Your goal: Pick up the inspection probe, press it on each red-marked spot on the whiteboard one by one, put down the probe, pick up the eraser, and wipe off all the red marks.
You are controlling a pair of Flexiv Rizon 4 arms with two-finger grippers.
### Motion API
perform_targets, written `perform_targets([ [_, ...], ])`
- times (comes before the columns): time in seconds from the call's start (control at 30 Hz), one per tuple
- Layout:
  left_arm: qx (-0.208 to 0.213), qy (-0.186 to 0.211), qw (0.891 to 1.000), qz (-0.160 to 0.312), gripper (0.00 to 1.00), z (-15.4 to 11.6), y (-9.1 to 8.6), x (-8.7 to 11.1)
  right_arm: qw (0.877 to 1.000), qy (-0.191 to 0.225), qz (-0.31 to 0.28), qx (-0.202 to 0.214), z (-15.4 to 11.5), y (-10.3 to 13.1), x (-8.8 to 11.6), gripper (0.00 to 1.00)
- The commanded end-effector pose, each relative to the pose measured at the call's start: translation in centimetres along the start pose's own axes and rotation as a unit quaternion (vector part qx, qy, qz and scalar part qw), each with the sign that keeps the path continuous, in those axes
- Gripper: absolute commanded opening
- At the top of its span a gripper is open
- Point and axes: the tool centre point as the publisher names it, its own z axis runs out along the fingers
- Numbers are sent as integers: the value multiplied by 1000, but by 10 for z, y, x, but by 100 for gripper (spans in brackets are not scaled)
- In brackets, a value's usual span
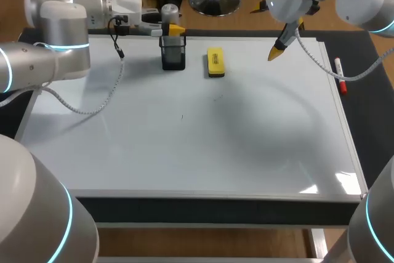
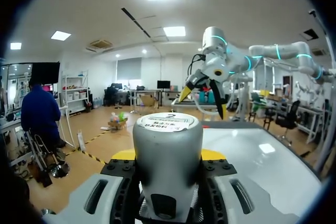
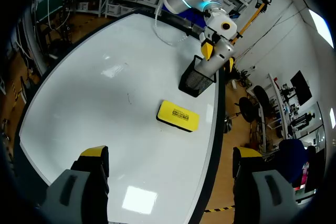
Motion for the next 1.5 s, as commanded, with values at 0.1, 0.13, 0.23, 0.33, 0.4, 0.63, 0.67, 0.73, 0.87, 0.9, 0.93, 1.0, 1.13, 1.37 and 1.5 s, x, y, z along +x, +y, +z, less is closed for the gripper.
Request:
perform_targets([
  [0.1, 1, -3, 1000, 6, 100, -2, -4, 1, 1000, 1, -1, 1, -1, 0, 0, 100],
  [0.13, 2, -3, 1000, 6, 100, -3, -6, 2, 1000, 1, -1, 1, -1, 0, 0, 100],
  [0.23, 3, -5, 1000, 10, 100, -6, -8, 1, 1000, 1, -1, 1, -1, 0, 0, 100],
  [0.33, -2, -13, 1000, 16, 100, -11, -11, 3, 1000, 1, -1, 1, -1, 0, 0, 100],
  [0.4, -10, -19, 1000, 23, 100, -15, -13, 3, 1000, 1, -1, 1, -1, 0, 0, 100],
  [0.63, -44, -41, 997, 53, 100, -34, -18, 6, 1000, 1, -1, 1, -1, 0, 0, 100],
  [0.67, -48, -44, 996, 56, 100, -37, -19, 7, 1000, 1, -1, 1, -1, 0, 0, 100],
  [0.73, -55, -52, 995, 61, 100, -45, -21, 8, 1000, 1, -1, 1, -1, 0, 0, 100],
  [0.87, -66, -65, 993, 71, 100, -57, -24, 9, 1000, 1, -1, 1, -1, 0, 0, 100],
  [0.9, -69, -68, 993, 73, 100, -60, -24, 10, 1000, 1, -1, 1, -1, 0, 0, 100],
  [0.93, -71, -71, 992, 76, 100, -63, -25, 10, 1000, 1, -1, 1, -1, 0, 0, 100],
  [1.0, -77, -77, 991, 81, 100, -68, -26, 12, 1000, 1, -1, 1, -1, 0, 0, 100],
  [1.13, -89, -85, 988, 95, 100, -78, -29, 16, 1000, 1, -1, 1, -1, 0, 0, 100],
  [1.37, -122, -99, 981, 114, 100, -95, -29, 24, 1000, 1, -1, 1, -1, 0, 0, 100],
  [1.5, -136, -106, 978, 117, 100, -103, -27, 29, 1000, 1, -1, 1, -1, 0, 0, 100],
])
